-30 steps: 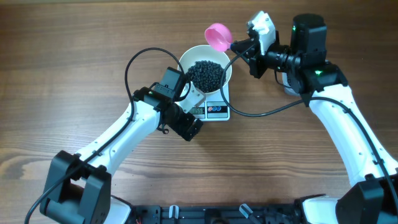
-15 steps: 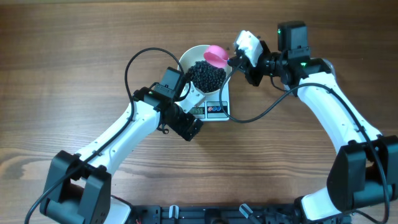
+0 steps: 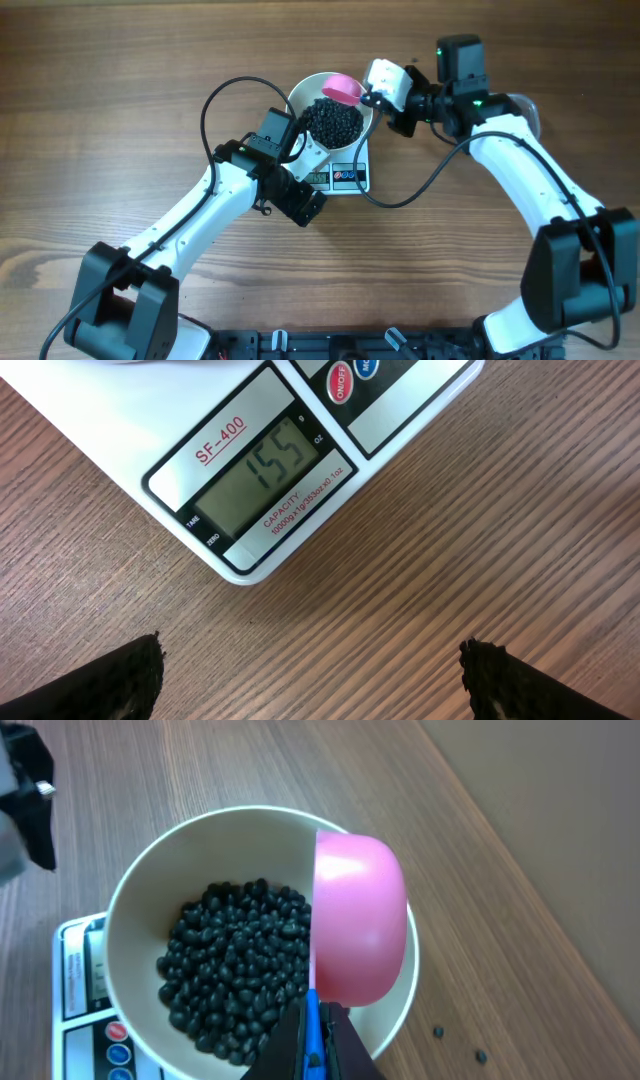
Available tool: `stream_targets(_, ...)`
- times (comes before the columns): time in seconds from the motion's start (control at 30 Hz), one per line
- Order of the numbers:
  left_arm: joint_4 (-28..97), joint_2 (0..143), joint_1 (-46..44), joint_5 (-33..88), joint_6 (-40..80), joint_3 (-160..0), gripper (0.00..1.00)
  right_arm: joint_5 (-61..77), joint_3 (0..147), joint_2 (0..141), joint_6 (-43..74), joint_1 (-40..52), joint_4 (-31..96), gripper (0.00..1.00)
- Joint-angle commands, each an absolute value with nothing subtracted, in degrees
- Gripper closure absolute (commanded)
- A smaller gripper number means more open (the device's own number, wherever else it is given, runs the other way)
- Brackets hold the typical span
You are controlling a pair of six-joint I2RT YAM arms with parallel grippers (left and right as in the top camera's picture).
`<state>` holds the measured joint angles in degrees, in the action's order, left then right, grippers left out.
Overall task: Scoop item into bowl and weigh 150g on scale
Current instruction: 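Tilt the scoop with the right gripper to add beans gradually, then hold the scoop over the bowl with the right gripper, tapping out beans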
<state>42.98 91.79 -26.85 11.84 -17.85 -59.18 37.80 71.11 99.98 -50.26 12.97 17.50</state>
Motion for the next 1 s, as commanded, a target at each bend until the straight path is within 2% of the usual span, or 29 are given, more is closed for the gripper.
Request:
stream_targets(0.0,42.8,91.2,-26.9,12.4,-17.7,-58.8,0.00,36.8,72.0,102.5,-52.2,13.7,16.1,0.96)
stream_targets(0.17,42.8,91.2,-26.9,12.3,-17.7,-58.8,0.00,35.1,72.0,104.7,-55.5,13.7,15.4,0.96)
stream_targets(0.7,42.8,91.2,-26.9,12.3,-17.7,-58.8,0.00,32.5,72.0,106.3,-54.9,16.8,16.5,0.96)
stream_targets(0.8,42.8,91.2,-26.9,12.3,-17.7,-58.8,0.00,26.8,72.0,106.3,-55.5,16.8,13.1,0.96)
stream_targets(0.97,42.8,91.2,-26.9,12.3,-17.7,-58.8,0.00,27.0,72.0,106.4,-53.4,16.8,9.4,0.96)
